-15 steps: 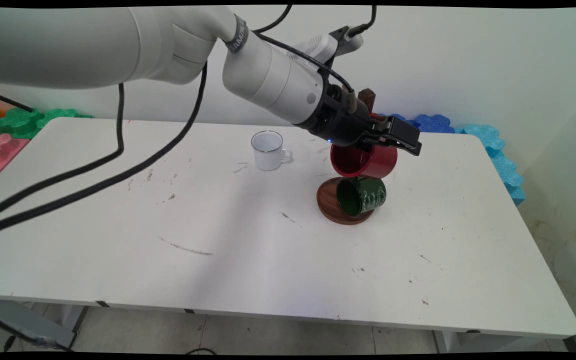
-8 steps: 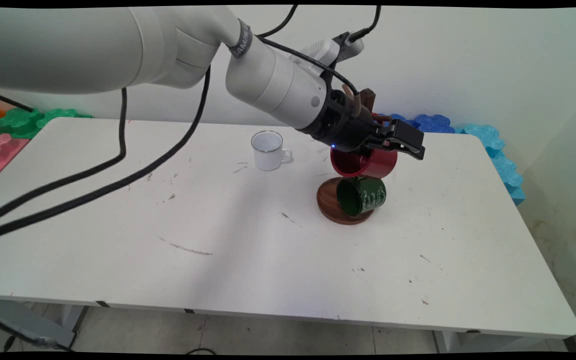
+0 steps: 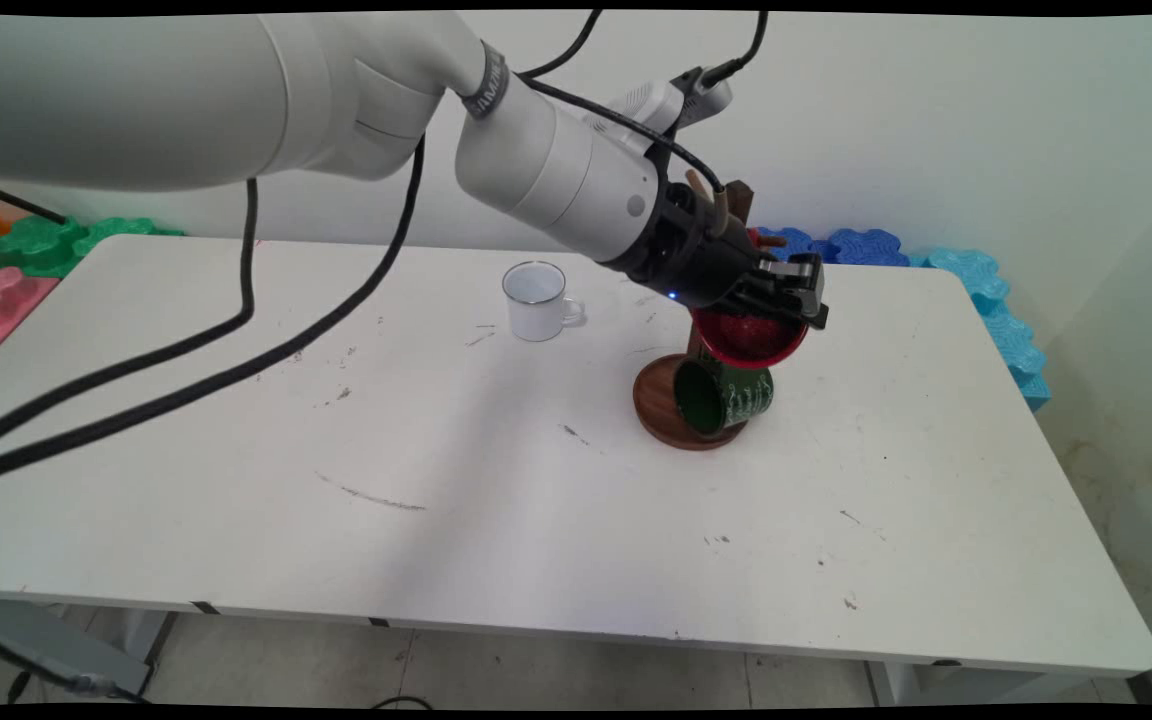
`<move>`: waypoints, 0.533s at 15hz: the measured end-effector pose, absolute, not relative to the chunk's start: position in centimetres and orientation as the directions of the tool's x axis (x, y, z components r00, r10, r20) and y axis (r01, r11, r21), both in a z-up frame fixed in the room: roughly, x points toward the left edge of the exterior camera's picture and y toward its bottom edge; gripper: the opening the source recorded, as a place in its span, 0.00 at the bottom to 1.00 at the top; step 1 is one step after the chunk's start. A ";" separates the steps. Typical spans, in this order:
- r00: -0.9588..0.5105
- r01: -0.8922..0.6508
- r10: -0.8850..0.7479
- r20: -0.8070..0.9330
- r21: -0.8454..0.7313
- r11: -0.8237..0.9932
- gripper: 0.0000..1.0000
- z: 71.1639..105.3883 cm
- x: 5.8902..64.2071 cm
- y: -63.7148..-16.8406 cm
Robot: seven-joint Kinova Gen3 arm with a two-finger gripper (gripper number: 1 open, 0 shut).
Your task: Place the picked object on the table
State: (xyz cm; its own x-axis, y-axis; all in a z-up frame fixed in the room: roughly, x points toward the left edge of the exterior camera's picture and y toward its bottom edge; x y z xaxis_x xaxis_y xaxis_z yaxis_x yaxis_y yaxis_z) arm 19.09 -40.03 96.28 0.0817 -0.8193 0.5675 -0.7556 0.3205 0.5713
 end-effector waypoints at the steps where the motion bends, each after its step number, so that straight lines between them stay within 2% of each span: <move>1: 0.080 -0.755 -0.818 0.569 0.570 0.323 0.00 96.3 19.1 -40.0; 8: 0.064 -0.749 -0.811 0.582 0.565 0.346 0.00 96.6 18.9 -39.8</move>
State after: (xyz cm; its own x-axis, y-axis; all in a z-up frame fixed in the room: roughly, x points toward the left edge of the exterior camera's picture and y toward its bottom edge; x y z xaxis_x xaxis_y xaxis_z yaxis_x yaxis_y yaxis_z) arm 18.86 -39.83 96.63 0.0636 -0.8111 0.5815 -0.7490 0.3463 0.5649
